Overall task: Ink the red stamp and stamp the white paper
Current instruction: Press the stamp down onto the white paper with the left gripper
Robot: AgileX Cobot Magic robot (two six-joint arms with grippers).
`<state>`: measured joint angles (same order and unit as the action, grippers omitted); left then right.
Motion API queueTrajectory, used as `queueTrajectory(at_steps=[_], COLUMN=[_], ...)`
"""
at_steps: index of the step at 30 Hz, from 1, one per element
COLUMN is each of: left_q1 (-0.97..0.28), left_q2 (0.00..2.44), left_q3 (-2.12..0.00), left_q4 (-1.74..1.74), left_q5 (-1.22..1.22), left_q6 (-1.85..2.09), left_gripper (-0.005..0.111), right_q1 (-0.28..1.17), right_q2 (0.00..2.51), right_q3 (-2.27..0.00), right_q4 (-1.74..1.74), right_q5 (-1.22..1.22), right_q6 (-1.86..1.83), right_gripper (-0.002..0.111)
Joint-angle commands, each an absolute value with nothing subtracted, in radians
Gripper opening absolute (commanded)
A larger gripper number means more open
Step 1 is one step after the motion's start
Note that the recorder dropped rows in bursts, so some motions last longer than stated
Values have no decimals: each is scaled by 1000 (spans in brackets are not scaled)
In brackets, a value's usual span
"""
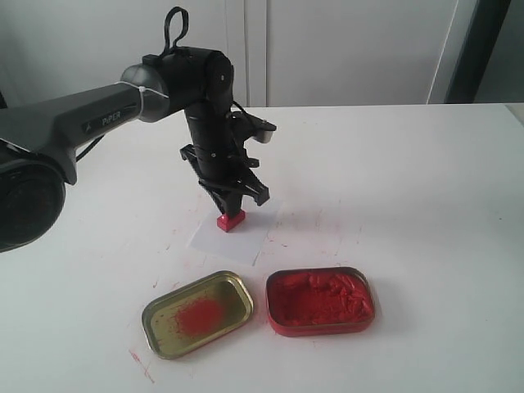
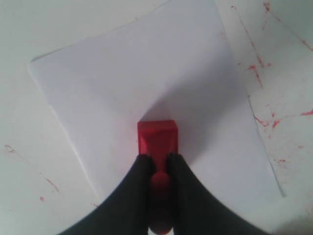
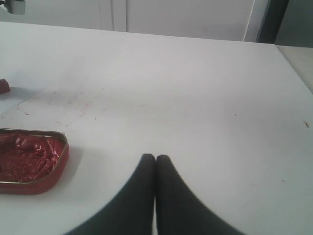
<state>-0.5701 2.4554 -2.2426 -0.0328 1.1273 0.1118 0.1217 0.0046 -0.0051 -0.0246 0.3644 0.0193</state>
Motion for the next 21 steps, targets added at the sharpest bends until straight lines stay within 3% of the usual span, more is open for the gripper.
queueTrajectory(at_steps=[1,21], left_q1=[-571,-571], left_q2=[2575,2523], left_q3=[-2212,-2282], left_q4=[-33,-26], left_q5=[1221,1221], left_q6=[104,101], left_gripper=[0,0], right_q1=[118,118], right_q2=[0,0], right_q3=[0,0], right_q4=[-27,-27], right_q5=[348,348], right_q6=[23,23], right_gripper=[0,0])
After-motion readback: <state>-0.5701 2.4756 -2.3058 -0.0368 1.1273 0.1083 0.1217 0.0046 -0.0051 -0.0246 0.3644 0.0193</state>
